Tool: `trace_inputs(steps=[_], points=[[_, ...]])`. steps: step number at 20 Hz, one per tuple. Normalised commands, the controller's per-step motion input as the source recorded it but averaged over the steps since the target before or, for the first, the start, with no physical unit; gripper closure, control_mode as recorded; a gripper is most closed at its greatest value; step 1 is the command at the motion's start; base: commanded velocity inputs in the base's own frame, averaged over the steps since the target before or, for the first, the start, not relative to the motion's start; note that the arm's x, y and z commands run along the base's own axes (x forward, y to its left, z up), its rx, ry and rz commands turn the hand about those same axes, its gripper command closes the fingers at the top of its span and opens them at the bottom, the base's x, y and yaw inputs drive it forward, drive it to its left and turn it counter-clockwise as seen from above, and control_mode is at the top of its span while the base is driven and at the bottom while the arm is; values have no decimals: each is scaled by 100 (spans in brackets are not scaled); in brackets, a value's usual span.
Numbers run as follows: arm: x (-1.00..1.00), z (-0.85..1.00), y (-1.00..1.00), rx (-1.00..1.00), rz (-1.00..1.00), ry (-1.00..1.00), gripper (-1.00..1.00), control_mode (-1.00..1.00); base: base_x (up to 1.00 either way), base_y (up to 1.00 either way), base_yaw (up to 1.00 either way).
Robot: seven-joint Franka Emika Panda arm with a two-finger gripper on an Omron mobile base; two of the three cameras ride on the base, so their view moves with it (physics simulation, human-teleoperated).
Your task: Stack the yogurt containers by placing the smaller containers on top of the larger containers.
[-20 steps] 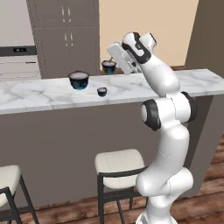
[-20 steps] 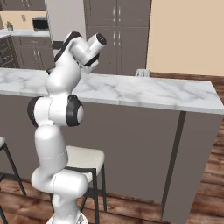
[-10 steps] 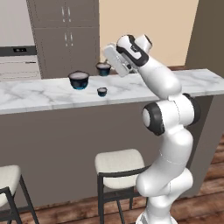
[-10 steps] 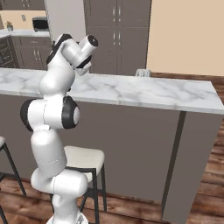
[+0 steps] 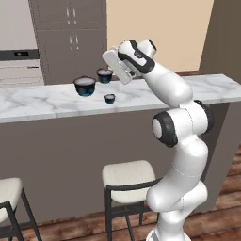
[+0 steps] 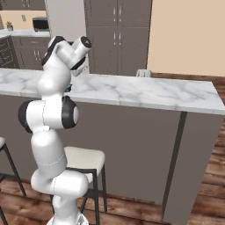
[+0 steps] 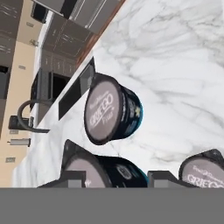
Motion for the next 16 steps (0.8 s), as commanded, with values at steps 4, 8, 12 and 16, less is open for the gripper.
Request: trace_inputs(steps=[4,8,12,16], points=[[4,0,24,0,0,0,100,-100,0,0,0],[24,0,20,0,-1,3,100,-100,0,0,0],[36,0,18,0,-2,5,100,-100,0,0,0],[36,0,18,0,-1,6,100,-100,0,0,0]])
